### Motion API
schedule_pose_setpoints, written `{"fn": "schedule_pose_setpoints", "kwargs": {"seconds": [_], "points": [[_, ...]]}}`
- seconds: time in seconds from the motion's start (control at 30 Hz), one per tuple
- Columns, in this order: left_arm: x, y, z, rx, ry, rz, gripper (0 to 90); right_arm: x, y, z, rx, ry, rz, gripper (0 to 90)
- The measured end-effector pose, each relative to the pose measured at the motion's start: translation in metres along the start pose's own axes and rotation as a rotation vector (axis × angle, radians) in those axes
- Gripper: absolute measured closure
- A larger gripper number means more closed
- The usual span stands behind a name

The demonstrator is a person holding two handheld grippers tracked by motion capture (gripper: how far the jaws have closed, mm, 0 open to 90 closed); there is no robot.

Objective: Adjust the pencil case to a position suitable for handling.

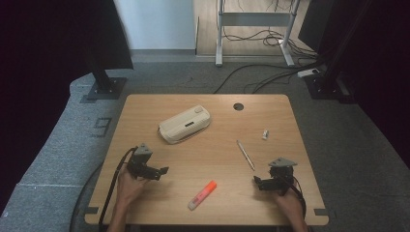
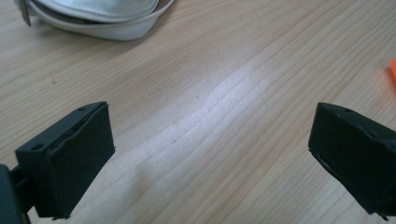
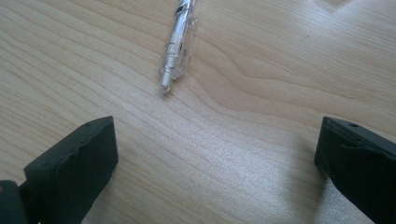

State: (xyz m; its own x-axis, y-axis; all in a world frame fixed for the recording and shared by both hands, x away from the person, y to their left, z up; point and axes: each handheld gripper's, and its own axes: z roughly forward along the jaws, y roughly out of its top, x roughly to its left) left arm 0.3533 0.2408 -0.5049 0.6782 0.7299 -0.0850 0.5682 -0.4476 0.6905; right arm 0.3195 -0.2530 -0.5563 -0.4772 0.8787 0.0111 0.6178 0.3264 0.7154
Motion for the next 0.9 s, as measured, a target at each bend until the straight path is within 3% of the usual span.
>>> {"fn": "schedule_pose_setpoints", "kwargs": {"seconds": [0.57, 0.7, 0.9], "points": [[0.008, 0.034, 0.007, 0.009, -0.055, 0.013, 1.2, 0.000, 0.000, 0.000, 0.001, 0.000, -0.001, 0.0], [0.009, 0.041, 0.012, 0.019, -0.049, 0.032, 1.2, 0.000, 0.000, 0.000, 0.001, 0.000, -0.001, 0.0], [0.015, 0.051, 0.017, 0.025, -0.079, 0.020, 2.1, 0.000, 0.000, 0.000, 0.001, 0.000, -0.001, 0.0]]}}
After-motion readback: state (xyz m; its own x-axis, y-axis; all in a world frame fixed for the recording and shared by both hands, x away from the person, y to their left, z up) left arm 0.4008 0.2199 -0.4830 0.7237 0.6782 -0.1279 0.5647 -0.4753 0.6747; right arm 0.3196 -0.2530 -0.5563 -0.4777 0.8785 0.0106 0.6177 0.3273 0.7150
